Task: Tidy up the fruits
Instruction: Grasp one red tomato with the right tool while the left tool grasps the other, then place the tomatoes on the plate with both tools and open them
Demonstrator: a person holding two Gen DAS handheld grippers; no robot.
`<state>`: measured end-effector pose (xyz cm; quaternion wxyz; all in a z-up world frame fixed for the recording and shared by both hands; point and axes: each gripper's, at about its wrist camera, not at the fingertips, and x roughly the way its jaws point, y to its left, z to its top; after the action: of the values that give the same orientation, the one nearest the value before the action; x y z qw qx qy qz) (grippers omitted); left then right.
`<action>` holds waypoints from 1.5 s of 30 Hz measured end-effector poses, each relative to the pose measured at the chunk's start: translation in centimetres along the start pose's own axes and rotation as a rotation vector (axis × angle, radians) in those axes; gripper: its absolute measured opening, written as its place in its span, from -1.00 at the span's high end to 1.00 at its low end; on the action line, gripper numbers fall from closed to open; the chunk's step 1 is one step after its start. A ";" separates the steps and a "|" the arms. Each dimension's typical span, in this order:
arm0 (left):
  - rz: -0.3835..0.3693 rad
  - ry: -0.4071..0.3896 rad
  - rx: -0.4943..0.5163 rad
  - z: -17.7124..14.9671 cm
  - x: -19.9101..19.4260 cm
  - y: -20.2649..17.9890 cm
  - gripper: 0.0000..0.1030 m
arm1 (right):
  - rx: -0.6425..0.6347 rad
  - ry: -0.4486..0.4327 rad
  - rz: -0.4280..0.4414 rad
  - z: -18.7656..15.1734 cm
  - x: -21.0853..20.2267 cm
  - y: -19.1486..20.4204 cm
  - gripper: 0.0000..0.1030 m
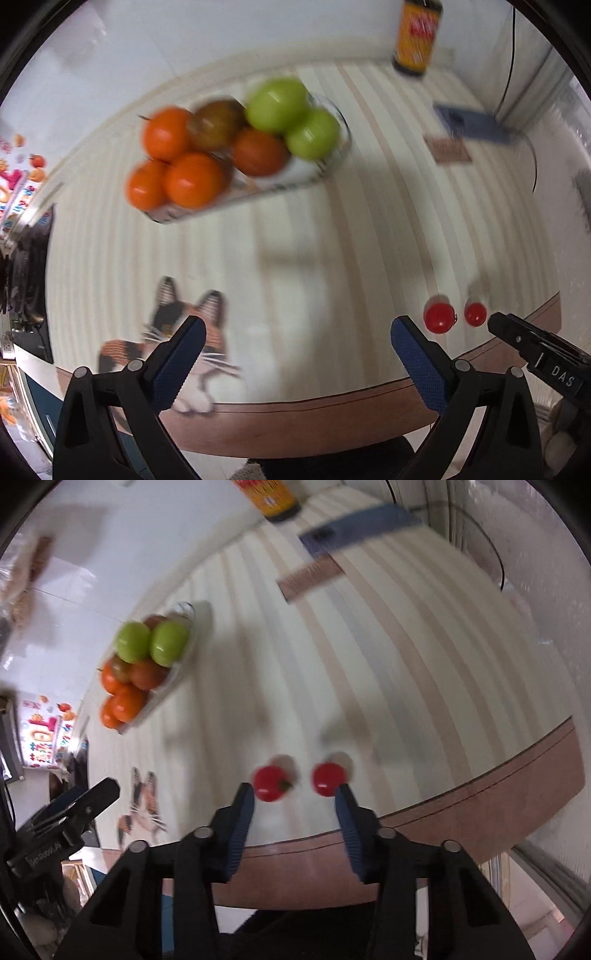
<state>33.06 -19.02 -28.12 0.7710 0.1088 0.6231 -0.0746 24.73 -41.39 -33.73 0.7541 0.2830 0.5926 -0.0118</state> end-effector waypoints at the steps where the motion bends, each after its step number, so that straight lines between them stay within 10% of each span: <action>1: -0.002 0.022 0.008 0.0 0.9 -0.6 -0.99 | -0.002 0.005 -0.001 0.0 0.7 -0.4 0.26; 18: -0.099 0.120 0.082 0.3 4.1 -7.0 -0.99 | -0.099 -0.039 -0.037 0.0 2.8 -1.4 0.47; 32: -0.180 0.193 0.220 -0.8 6.4 -15.1 0.44 | -0.022 -0.082 -0.048 0.6 -0.4 -6.5 0.46; 45: -0.223 0.131 0.073 -0.5 4.3 -10.4 0.45 | -0.077 -0.123 0.005 0.7 -1.9 -4.1 0.46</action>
<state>30.89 -28.88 -33.19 0.7110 0.0716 0.6772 -0.1750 23.39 -45.72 -33.64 0.7994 0.2541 0.5444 -0.0047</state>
